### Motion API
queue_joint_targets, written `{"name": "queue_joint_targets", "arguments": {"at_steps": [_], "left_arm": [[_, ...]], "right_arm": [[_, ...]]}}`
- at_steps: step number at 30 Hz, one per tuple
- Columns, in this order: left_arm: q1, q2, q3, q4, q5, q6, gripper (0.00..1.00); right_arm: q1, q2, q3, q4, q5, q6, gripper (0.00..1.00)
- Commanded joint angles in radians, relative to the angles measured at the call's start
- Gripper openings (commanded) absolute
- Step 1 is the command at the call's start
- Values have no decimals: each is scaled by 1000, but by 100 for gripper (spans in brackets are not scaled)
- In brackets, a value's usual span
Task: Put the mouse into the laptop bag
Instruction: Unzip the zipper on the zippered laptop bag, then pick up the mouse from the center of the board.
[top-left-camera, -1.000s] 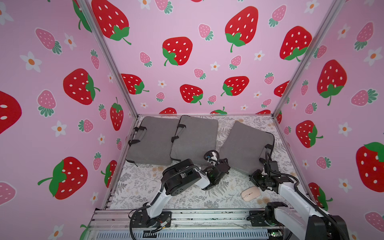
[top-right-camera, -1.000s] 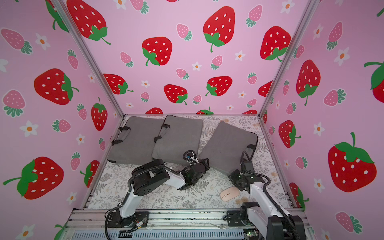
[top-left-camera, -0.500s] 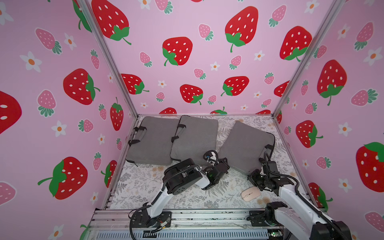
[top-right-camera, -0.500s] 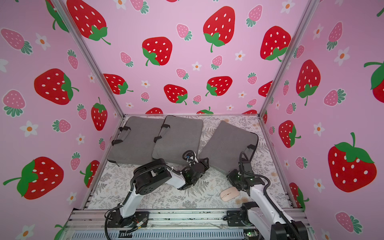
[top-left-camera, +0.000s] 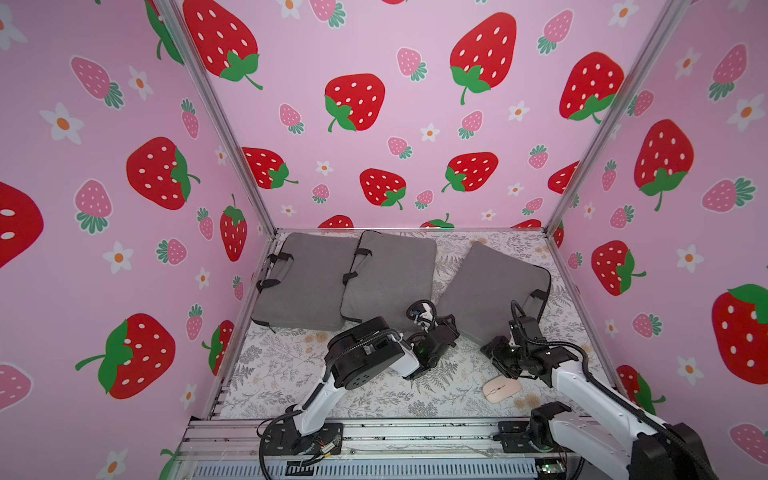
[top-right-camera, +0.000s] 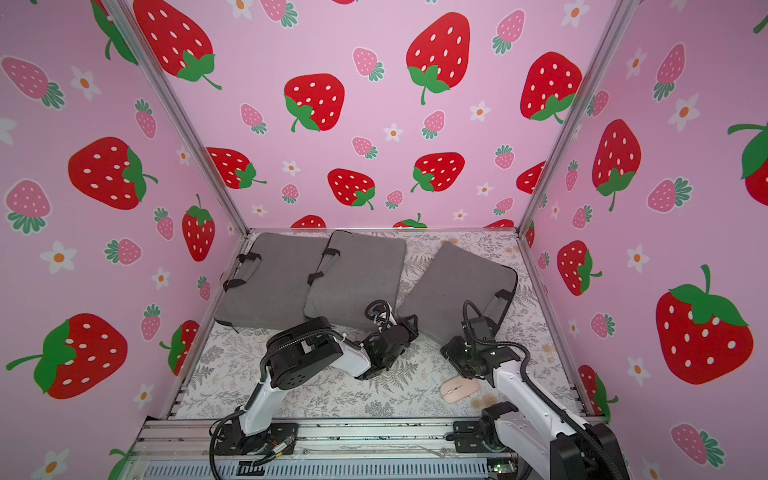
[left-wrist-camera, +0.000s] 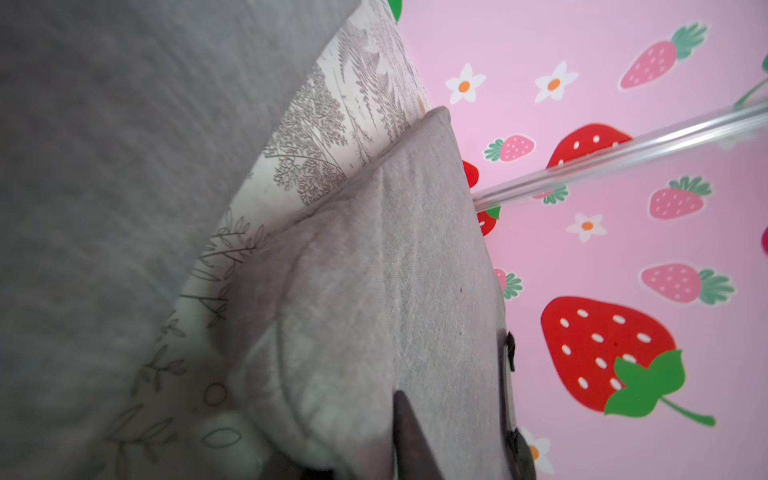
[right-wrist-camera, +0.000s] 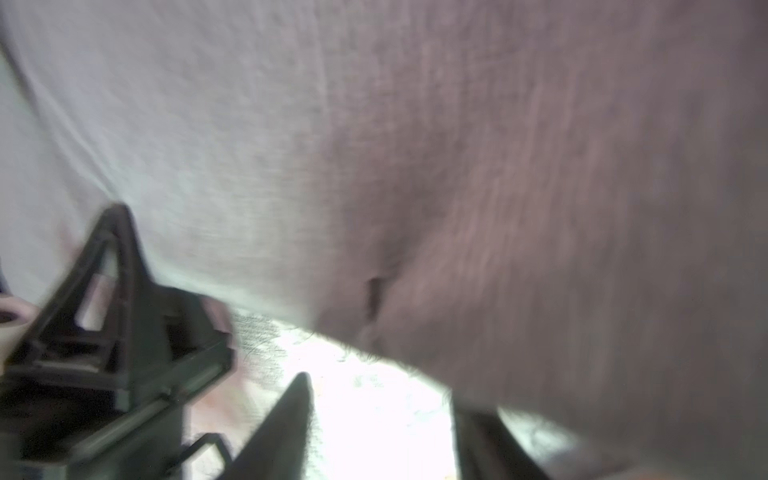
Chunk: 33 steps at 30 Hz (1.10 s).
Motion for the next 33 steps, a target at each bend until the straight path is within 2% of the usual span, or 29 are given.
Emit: {"name": "queue_joint_targets", "arguments": {"at_steps": [1, 4, 9, 14, 22, 27, 33], "left_arm": [[-11, -87, -38, 16, 23, 55, 38], [-13, -174, -69, -18, 48, 92, 42], [-34, -337, -99, -171, 57, 162, 44], [-55, -507, -177, -296, 18, 206, 44], [-56, -708, -220, -549, 33, 235, 43], [-53, -746, -268, -557, 21, 214, 43], [-50, -730, -272, -556, 47, 193, 42]], "right_arm": [[11, -116, 44, -202, 64, -13, 80], [16, -225, 68, -353, 102, -12, 81], [26, -367, 159, -715, 234, 49, 85], [26, -416, 172, -876, 209, 125, 87], [37, -465, 60, -794, 81, 148, 86], [60, -465, -8, -680, 66, 173, 86], [73, -333, -24, -578, 44, 184, 87]]}}
